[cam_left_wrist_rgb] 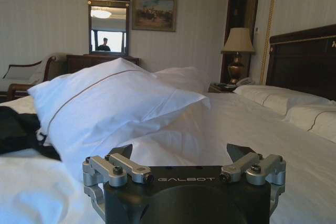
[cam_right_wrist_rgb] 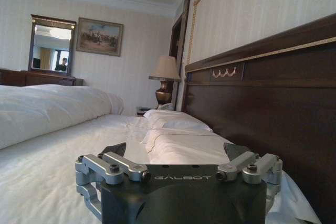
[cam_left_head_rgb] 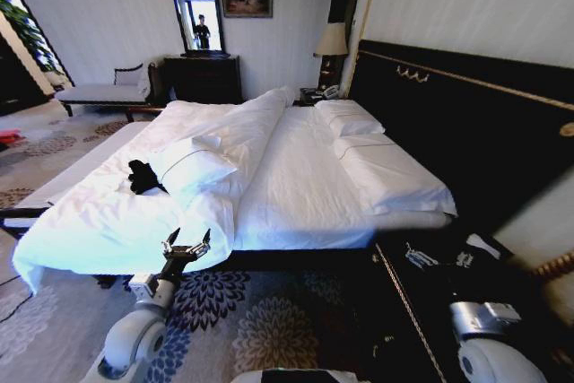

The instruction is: Fold the clothes on the bed.

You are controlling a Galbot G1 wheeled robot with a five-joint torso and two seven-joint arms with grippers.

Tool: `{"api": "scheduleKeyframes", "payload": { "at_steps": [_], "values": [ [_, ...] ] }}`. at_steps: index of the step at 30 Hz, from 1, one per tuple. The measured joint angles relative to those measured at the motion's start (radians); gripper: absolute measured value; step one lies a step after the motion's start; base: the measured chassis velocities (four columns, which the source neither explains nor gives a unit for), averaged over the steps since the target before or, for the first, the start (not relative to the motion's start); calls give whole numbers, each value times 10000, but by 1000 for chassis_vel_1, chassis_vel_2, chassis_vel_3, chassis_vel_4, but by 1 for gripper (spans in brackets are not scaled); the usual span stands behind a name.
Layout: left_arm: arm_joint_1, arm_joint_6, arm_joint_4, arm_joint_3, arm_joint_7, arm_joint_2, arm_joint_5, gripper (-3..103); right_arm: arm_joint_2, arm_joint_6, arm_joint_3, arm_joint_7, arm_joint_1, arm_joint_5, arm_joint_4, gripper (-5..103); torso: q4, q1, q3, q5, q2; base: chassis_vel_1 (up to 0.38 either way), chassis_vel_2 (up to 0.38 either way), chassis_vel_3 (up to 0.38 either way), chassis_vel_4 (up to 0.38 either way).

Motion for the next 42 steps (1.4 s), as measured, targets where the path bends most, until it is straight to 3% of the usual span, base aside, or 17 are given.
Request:
{"api": "scheduleKeyframes", "payload": {
  "at_steps": [42],
  "values": [
    [187,-267,-141,-25,69,-131,148,100,0,-28,92,254,-29,51,104,100,2,2,1,0,-1,-142,144,143,-142]
  ]
}}
